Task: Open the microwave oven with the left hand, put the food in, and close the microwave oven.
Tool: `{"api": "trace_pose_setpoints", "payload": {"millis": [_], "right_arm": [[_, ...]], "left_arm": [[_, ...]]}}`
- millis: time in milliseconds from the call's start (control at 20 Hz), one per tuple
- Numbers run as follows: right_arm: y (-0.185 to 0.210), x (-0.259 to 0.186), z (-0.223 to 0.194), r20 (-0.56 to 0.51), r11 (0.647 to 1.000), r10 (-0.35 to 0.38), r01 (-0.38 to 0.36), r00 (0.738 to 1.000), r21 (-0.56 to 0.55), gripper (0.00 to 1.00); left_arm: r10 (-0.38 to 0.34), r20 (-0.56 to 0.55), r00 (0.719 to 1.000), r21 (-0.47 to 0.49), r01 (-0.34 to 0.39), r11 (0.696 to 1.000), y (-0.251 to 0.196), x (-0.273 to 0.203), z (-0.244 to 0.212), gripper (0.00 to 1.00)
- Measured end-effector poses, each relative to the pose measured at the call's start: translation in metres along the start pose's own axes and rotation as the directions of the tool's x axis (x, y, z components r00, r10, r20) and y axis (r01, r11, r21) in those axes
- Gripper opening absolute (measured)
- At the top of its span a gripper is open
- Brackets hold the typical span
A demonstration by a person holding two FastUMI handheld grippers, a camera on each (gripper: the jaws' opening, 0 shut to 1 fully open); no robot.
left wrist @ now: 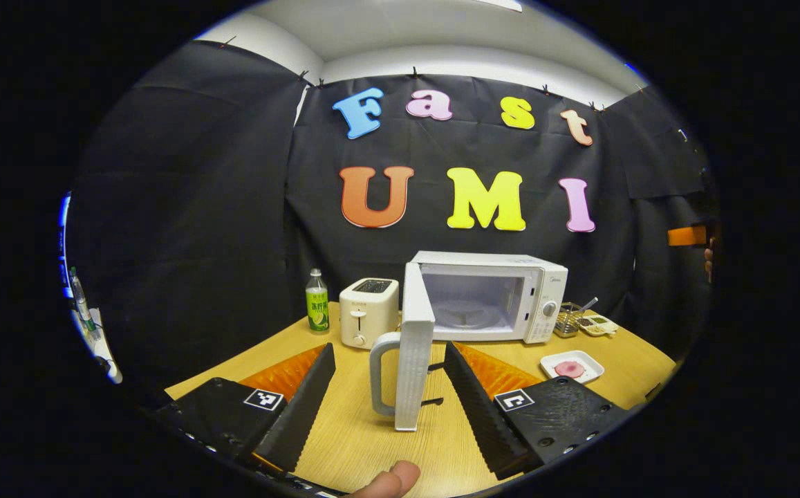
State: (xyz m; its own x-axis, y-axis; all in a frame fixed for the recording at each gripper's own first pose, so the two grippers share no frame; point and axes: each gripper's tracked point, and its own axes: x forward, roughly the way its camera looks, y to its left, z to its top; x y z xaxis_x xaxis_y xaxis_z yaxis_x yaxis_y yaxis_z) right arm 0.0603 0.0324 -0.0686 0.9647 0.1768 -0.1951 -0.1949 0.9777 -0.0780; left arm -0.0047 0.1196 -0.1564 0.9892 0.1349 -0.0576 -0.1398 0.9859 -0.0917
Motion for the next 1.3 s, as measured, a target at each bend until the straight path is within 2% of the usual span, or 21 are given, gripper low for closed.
{"api": "trace_pose_setpoints", "payload": {"millis": [50, 100, 250, 400, 450, 600, 650, 800, 850, 900, 950, 1000, 1050, 1150, 1200, 1250, 1300], "right_arm": [[0.0, 0.01, -0.003, -0.03, 1.0, 0.004, -0.005, 1.0, -0.013, 0.92], [0.004, 0.02, -0.01, -0.067, 1.0, 0.018, -0.019, 0.998, -0.016, 0.98], [0.012, 0.05, -0.031, -0.183, 0.997, 0.069, -0.076, 0.981, -0.032, 0.98], [0.015, 0.082, -0.066, -0.318, 0.99, 0.109, -0.133, 0.942, -0.056, 0.99], [0.015, 0.092, -0.08, -0.372, 0.987, 0.12, -0.152, 0.92, -0.057, 0.99], [0.022, 0.116, -0.126, -0.518, 0.972, 0.185, -0.233, 0.835, -0.029, 0.99], [0.024, 0.123, -0.14, -0.564, 0.968, 0.208, -0.252, 0.799, 0.0, 0.99], [0.021, 0.147, -0.195, -0.689, 0.968, 0.22, -0.241, 0.69, 0.067, 0.97], [0.017, 0.158, -0.213, -0.726, 0.975, 0.195, -0.21, 0.659, 0.071, 0.89], [0.016, 0.17, -0.226, -0.744, 0.977, 0.19, -0.198, 0.64, 0.079, 0.96], [0.016, 0.175, -0.239, -0.763, 0.975, 0.193, -0.205, 0.616, 0.082, 0.86], [0.018, 0.179, -0.251, -0.784, 0.973, 0.206, -0.209, 0.586, 0.1, 0.92], [0.023, 0.176, -0.261, -0.801, 0.967, 0.232, -0.219, 0.552, 0.129, 0.8], [0.036, 0.173, -0.277, -0.837, 0.954, 0.278, -0.233, 0.471, 0.186, 0.77], [0.04, 0.174, -0.282, -0.843, 0.946, 0.301, -0.249, 0.446, 0.206, 0.84], [0.045, 0.175, -0.287, -0.848, 0.942, 0.312, -0.256, 0.429, 0.218, 0.68], [0.048, 0.177, -0.289, -0.853, 0.938, 0.321, -0.26, 0.413, 0.227, 0.76]], "left_arm": [[0.004, 0.013, 1.0, -0.004, -0.004, 1.0, -0.003, -0.001, 0.01, 0.95], [0.001, 0.018, 1.0, -0.009, -0.001, 1.0, -0.007, -0.004, 0.019, 0.95], [-0.018, 0.061, 0.998, -0.008, 0.019, 1.0, -0.022, -0.01, 0.054, 0.95], [-0.01, 0.091, 0.996, 0.005, 0.01, 1.0, -0.031, -0.013, 0.08, 0.94], [-0.01, 0.099, 0.995, 0.01, 0.009, 1.0, -0.036, -0.015, 0.088, 0.95], [-0.026, 0.132, 0.991, 0.025, 0.023, 0.999, -0.053, -0.019, 0.106, 0.94], [-0.033, 0.139, 0.99, 0.027, 0.03, 0.999, -0.058, -0.021, 0.11, 0.94], [-0.058, 0.142, 0.988, 0.046, 0.051, 0.998, -0.075, -0.02, 0.107, 0.94], [-0.053, 0.128, 0.99, 0.061, 0.045, 0.997, -0.077, -0.018, 0.103, 0.94], [-0.043, 0.122, 0.992, 0.076, 0.034, 0.997, -0.075, -0.015, 0.1, 0.94], [-0.034, 0.111, 0.993, 0.087, 0.024, 0.996, -0.073, -0.011, 0.096, 0.95], [-0.028, 0.104, 0.994, 0.085, 0.019, 0.996, -0.072, -0.01, 0.093, 0.95], [-0.03, 0.098, 0.995, 0.076, 0.022, 0.997, -0.071, -0.009, 0.092, 0.96], [-0.029, 0.088, 0.996, 0.059, 0.024, 0.998, -0.069, -0.007, 0.089, 0.95], [-0.028, 0.095, 0.995, 0.053, 0.023, 0.998, -0.067, -0.007, 0.09, 0.96], [-0.035, 0.113, 0.993, 0.048, 0.03, 0.998, -0.066, -0.007, 0.093, 0.96], [-0.049, 0.131, 0.99, 0.04, 0.044, 0.998, -0.067, -0.007, 0.096, 0.96]]}}
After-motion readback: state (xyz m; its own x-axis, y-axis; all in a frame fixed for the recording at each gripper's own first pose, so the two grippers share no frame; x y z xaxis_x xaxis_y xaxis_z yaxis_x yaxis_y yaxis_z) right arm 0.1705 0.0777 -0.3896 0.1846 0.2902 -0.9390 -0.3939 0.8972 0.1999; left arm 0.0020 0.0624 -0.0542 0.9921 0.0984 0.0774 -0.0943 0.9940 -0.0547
